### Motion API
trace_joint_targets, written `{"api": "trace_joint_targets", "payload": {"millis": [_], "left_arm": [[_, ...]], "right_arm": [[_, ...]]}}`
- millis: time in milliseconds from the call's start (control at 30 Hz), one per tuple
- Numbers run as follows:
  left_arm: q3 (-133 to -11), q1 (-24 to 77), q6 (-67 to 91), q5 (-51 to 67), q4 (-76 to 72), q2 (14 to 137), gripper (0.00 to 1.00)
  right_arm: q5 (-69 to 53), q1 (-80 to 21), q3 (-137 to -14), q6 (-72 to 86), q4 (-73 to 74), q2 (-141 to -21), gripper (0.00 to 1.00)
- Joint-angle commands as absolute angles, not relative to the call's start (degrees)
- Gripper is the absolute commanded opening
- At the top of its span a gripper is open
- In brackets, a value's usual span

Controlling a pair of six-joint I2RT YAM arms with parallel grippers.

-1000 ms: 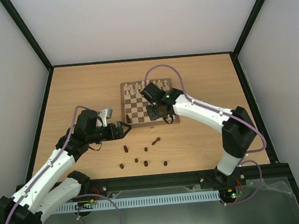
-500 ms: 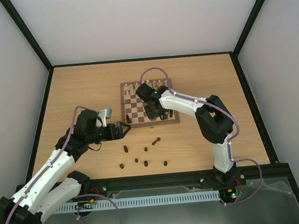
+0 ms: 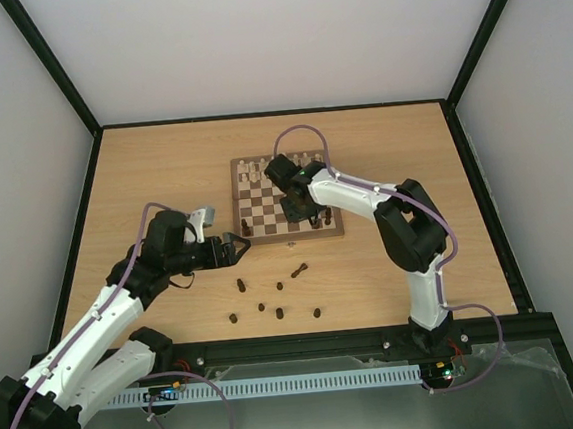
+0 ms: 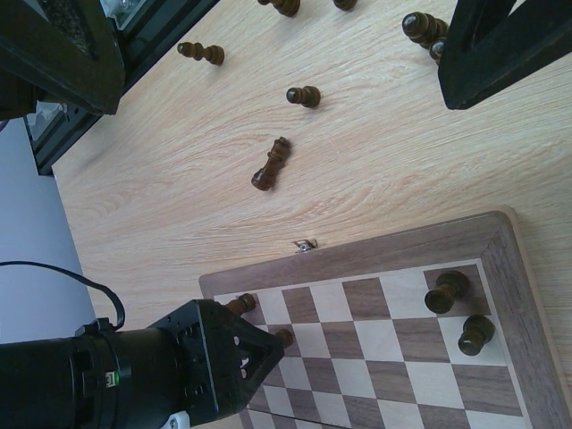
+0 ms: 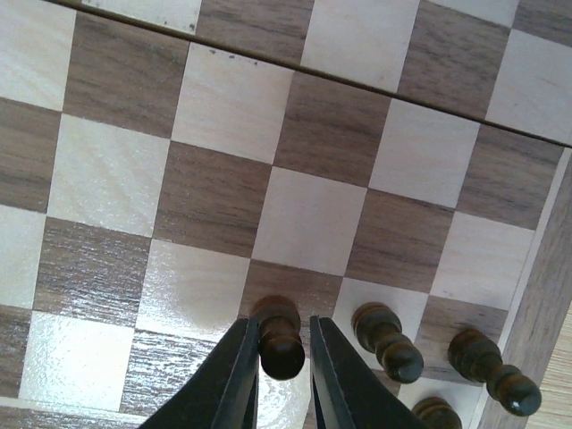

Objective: Set up the chess pieces on the board
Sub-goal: Place the chess piece on the chessboard, then pick up the chess piece at the center of the board.

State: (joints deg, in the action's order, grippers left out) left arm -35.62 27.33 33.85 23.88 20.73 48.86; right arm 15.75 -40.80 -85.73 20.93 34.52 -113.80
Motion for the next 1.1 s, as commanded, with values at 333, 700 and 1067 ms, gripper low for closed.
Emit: {"api": "trace_joint_targets", "payload": {"millis": [333,700,1067], "left_arm": [[-36.78,27.07,33.38,23.47,20.73,49.71,0.99],[-37.16,27.07,33.79,23.56,20.45,49.66,1.0],[-37.42,26.8,34.73,15.78,23.39,51.53,1.0]], "right_arm": [[14.79,-40.12,-85.6,19.97,34.55,-110.21,0.26],[6.52,-44.52,-74.82,22.14,34.97,-94.42,0.32],[4.28,-51.43,-60.0,28.52,31.25,-84.18,0.36]]}}
